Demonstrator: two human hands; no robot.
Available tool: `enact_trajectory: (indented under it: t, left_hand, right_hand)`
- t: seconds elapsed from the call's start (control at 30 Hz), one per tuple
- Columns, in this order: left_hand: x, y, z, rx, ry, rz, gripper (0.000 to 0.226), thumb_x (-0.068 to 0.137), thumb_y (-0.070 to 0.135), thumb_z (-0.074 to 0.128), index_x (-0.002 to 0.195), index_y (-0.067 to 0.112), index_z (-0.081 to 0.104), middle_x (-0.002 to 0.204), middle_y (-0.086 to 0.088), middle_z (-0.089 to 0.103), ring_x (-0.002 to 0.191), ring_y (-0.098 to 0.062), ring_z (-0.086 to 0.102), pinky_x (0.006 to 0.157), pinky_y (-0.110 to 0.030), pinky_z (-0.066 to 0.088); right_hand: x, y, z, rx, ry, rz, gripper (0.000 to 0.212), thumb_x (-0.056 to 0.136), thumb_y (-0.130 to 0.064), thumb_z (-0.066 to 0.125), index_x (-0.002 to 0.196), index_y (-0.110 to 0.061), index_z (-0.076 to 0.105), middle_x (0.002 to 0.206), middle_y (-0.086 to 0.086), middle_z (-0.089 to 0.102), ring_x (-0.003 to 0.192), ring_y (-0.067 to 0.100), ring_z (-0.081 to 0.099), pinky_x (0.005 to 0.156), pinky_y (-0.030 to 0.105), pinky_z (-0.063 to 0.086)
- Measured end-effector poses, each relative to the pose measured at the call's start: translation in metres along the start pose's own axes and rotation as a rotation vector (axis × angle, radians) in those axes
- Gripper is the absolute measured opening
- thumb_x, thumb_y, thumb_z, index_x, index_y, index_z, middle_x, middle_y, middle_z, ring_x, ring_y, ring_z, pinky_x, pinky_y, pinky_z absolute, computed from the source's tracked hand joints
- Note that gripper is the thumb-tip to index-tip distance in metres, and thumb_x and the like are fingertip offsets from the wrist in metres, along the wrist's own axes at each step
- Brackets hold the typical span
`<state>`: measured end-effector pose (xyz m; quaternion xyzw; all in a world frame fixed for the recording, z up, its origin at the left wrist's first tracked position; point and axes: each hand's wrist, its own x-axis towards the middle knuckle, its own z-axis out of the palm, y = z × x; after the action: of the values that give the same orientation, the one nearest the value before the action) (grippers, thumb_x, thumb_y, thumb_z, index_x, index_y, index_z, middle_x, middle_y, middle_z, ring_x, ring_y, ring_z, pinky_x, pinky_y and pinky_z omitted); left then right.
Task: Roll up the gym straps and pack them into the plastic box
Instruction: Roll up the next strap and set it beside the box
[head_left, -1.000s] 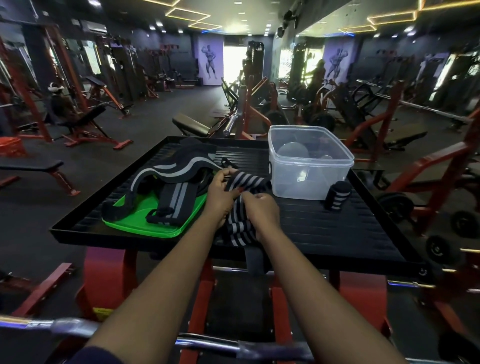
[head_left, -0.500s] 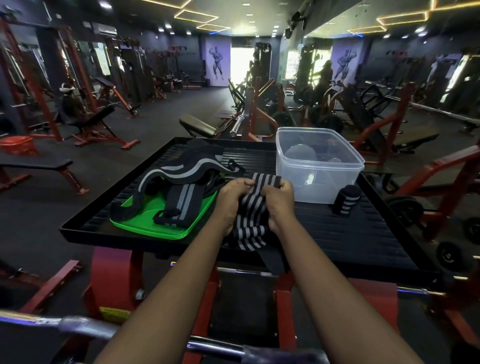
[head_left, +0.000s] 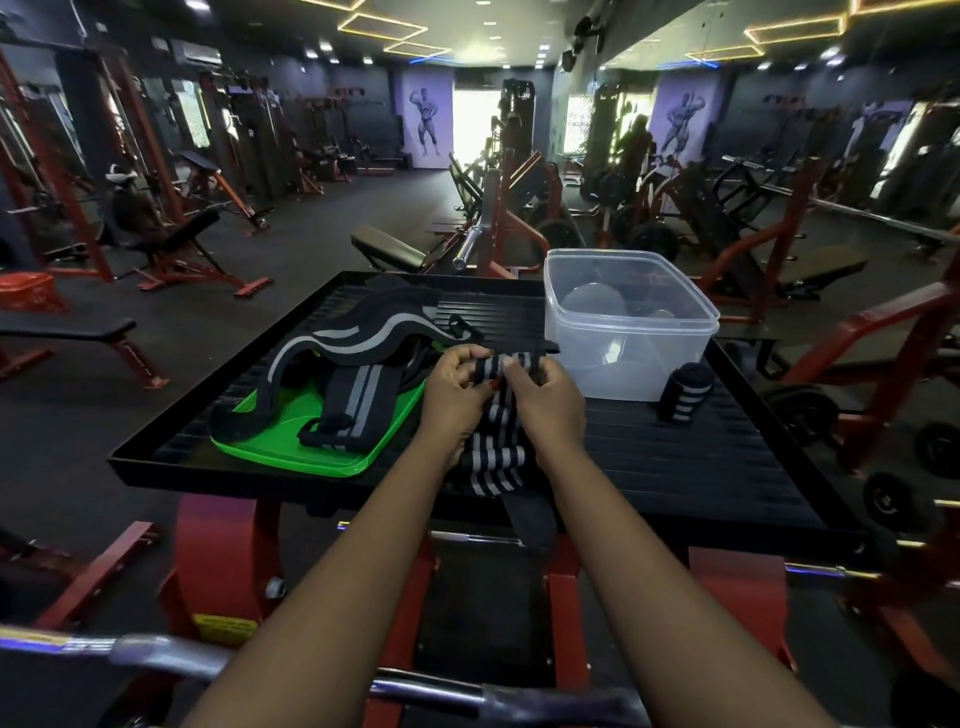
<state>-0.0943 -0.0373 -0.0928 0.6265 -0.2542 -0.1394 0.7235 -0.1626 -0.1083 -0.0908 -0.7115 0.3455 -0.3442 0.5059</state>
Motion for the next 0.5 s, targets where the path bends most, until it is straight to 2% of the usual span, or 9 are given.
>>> enact_trajectory:
  t: [0.07, 0.13, 0.2, 0.27, 0.37, 0.43, 0.5]
  left_hand:
    - [-0.004, 0.001, 0.001, -0.028, 0.016, -0.003, 0.025, 0.084, -0.005, 0.064, 0.099, 0.012, 0.051, 0.086, -0.003, 0.065, 0.074, -0.009, 0.062, 0.068, -0.016, 0.052]
    - [-0.007, 0.003, 0.000, -0.060, 0.113, 0.002, 0.030, 0.086, 0.008, 0.067, 0.109, 0.009, 0.049, 0.085, -0.002, 0.065, 0.073, -0.009, 0.061, 0.065, -0.016, 0.051]
    - [-0.010, 0.005, -0.001, -0.098, 0.140, 0.007, 0.030, 0.088, 0.014, 0.066, 0.115, 0.009, 0.054, 0.087, -0.005, 0.069, 0.075, -0.012, 0.065, 0.070, -0.021, 0.053]
    - [-0.016, 0.006, -0.003, -0.115, 0.093, -0.015, 0.021, 0.091, 0.018, 0.063, 0.106, 0.004, 0.066, 0.092, -0.012, 0.073, 0.081, -0.016, 0.068, 0.076, -0.029, 0.054]
    - [-0.022, 0.003, -0.004, -0.121, 0.083, -0.051, 0.026, 0.092, 0.022, 0.061, 0.093, -0.002, 0.069, 0.095, -0.022, 0.071, 0.084, -0.026, 0.066, 0.083, -0.041, 0.054]
    - [-0.024, 0.003, -0.005, -0.116, 0.083, -0.049, 0.024, 0.094, 0.021, 0.059, 0.093, 0.000, 0.069, 0.096, -0.021, 0.071, 0.085, -0.025, 0.066, 0.085, -0.042, 0.053]
    - [-0.024, 0.005, -0.006, -0.108, 0.085, -0.061, 0.022, 0.095, 0.021, 0.056, 0.092, 0.005, 0.071, 0.093, -0.013, 0.074, 0.085, -0.020, 0.069, 0.082, -0.036, 0.054]
  right_hand:
    - [0.001, 0.000, -0.002, 0.005, 0.009, -0.092, 0.022, 0.091, -0.039, 0.058, 0.094, -0.020, 0.068, 0.090, -0.003, 0.070, 0.087, 0.016, 0.063, 0.085, 0.036, 0.050]
    - [0.001, 0.000, -0.003, 0.005, -0.016, -0.149, 0.019, 0.097, -0.027, 0.055, 0.099, -0.013, 0.067, 0.092, 0.000, 0.070, 0.087, 0.015, 0.062, 0.077, 0.028, 0.047]
    - [0.000, 0.002, -0.002, -0.019, -0.039, -0.187, 0.022, 0.099, -0.028, 0.052, 0.097, -0.011, 0.065, 0.092, 0.004, 0.070, 0.086, 0.017, 0.062, 0.074, 0.027, 0.044]
    - [-0.001, 0.003, -0.001, -0.016, -0.057, -0.188, 0.027, 0.100, -0.031, 0.049, 0.095, -0.010, 0.066, 0.091, 0.005, 0.070, 0.086, 0.018, 0.062, 0.075, 0.028, 0.045]
    - [-0.003, 0.002, -0.001, 0.065, -0.008, -0.156, 0.028, 0.097, -0.036, 0.053, 0.102, -0.012, 0.065, 0.093, 0.002, 0.069, 0.089, 0.016, 0.064, 0.082, 0.031, 0.050]
    - [-0.003, 0.004, -0.002, 0.099, 0.050, -0.205, 0.024, 0.095, -0.034, 0.057, 0.099, -0.012, 0.063, 0.090, 0.002, 0.069, 0.085, 0.017, 0.064, 0.080, 0.033, 0.051]
    - [-0.002, 0.006, -0.002, 0.096, 0.100, -0.259, 0.022, 0.094, -0.032, 0.059, 0.094, -0.011, 0.063, 0.088, 0.005, 0.068, 0.084, 0.021, 0.063, 0.078, 0.036, 0.052]
